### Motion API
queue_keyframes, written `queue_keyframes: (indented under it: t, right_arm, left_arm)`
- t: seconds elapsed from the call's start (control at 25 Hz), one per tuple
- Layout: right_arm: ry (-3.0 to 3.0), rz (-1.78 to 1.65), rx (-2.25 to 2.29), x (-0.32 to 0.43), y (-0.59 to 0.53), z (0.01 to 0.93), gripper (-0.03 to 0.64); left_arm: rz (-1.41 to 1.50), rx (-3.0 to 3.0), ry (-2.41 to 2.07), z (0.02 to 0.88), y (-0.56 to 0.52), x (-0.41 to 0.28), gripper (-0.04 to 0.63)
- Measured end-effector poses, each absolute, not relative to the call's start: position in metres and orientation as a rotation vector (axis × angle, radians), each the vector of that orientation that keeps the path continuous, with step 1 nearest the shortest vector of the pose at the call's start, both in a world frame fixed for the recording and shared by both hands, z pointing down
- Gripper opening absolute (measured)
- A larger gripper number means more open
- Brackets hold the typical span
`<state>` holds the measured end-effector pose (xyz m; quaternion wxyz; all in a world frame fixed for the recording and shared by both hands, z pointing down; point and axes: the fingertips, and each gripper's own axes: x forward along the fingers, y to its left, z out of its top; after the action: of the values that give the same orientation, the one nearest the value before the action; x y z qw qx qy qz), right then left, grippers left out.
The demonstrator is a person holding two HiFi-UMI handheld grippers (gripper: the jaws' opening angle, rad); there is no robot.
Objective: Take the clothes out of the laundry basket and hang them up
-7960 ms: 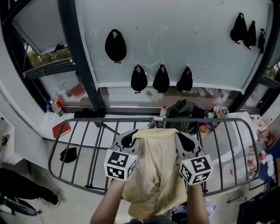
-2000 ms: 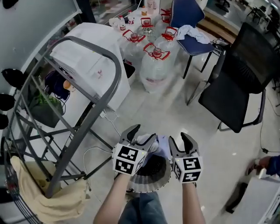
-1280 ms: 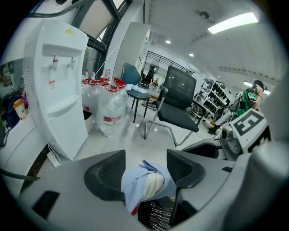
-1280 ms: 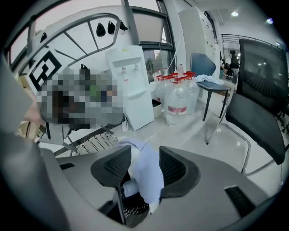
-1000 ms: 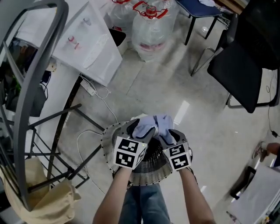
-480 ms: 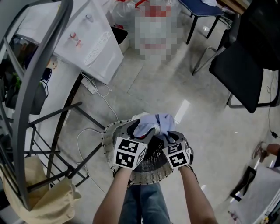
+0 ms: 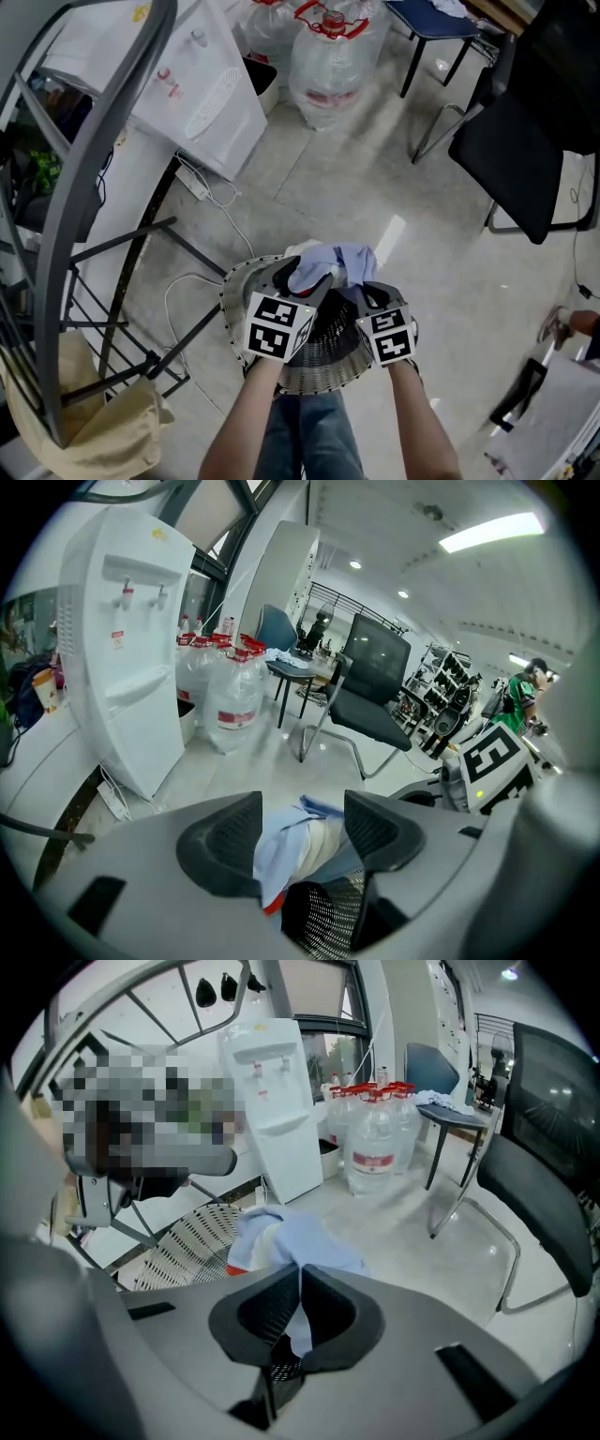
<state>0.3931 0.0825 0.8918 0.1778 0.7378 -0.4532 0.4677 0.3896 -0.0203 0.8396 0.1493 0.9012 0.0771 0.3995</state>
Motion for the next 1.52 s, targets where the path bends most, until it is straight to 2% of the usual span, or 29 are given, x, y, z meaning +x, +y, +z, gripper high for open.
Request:
queue_keyframes:
  t: [0.76,1.52]
  right_arm:
    - [-1.331,1.076,2.453,0.408,0.063,0.767,0.008]
    - [-1.380,0.813,2.624,0.392,0.073,0.629,0.008]
  left_arm:
    - [1.106,2.621,0.220,0.797,-0.023,0.361,0.285]
    - [0.947,2.720,0.181,0.685,-0.007,0.338,0.284]
